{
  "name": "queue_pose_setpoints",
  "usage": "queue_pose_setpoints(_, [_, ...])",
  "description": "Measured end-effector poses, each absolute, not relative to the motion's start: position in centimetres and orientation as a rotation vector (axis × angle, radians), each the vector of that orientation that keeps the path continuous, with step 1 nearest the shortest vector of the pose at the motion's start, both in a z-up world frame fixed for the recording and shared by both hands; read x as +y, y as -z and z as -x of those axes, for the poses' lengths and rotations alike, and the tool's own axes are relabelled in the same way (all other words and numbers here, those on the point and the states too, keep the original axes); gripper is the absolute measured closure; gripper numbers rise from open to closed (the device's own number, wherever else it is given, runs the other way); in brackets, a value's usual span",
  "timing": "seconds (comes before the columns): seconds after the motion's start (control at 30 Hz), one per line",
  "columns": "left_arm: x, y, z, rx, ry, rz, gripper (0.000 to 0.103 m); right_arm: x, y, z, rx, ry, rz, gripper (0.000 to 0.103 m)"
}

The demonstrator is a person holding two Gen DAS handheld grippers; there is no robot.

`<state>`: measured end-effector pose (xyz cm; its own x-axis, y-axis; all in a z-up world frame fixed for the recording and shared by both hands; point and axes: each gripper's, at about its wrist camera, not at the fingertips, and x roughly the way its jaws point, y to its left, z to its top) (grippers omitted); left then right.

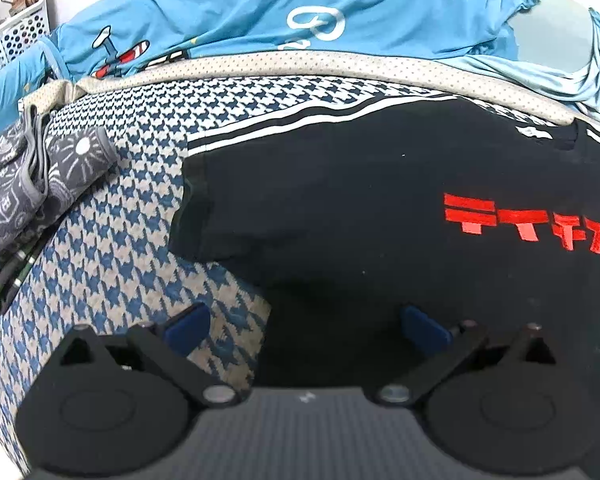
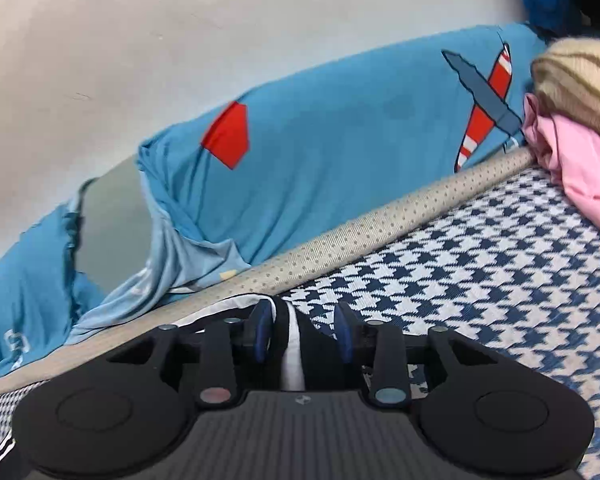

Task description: Fold clothes

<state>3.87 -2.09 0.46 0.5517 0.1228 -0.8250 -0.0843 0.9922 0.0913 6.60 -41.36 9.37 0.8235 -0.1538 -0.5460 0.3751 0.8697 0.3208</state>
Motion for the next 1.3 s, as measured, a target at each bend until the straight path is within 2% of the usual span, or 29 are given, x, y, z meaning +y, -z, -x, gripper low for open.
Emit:
queue_pose_setpoints(0.1, [-2.3,-0.5,-3.7,0.975,-0.118,-0.051,0.000,-41.3,-10.5,-5.6,0.510,0.254,-0.422,0.059])
queue_pose_setpoints(0.4, [-2.8,-0.5,-3.4,0.966,-0.106,-0.073,0.000,-39.7,-11.6,-2.6,0.584,0.103,-0.238,0.045])
queue_pose_setpoints(0.77, [-3.6,-0.2,-3.4,0.968,-0.096,-0.096,0.000,-37.0,-8.1,-1.5,0.695,0.018,0.013,0.039])
queue_pose_setpoints(0.93, [-3.7,0.0,-3.5,0.972,-0.095,-0.098,0.000,-36.6,-6.5,-2.3,0.699,0.059,0.103,0.040])
queue_pose_setpoints(0.97, [-3.7,0.0,-3.5,0.973,-0.095,-0.098,0.000,-36.5,-6.3,-2.5,0.698,0.079,0.119,0.048])
queue_pose_setpoints(1.0, [-3.7,0.0,-3.6,0.974,-0.095,-0.096,0.000,-36.6,-6.2,-2.6,0.697,0.102,0.126,0.066])
queue_pose_setpoints(1.07, [-3.7,0.0,-3.6,0.974,-0.095,-0.096,0.000,-37.5,-6.3,-2.8,0.696,0.147,0.069,0.088])
queue_pose_setpoints(1.3, [-3.7,0.0,-3.6,0.974,-0.097,-0.099,0.000,-44.7,-6.7,-1.4,0.648,0.488,-0.343,0.091])
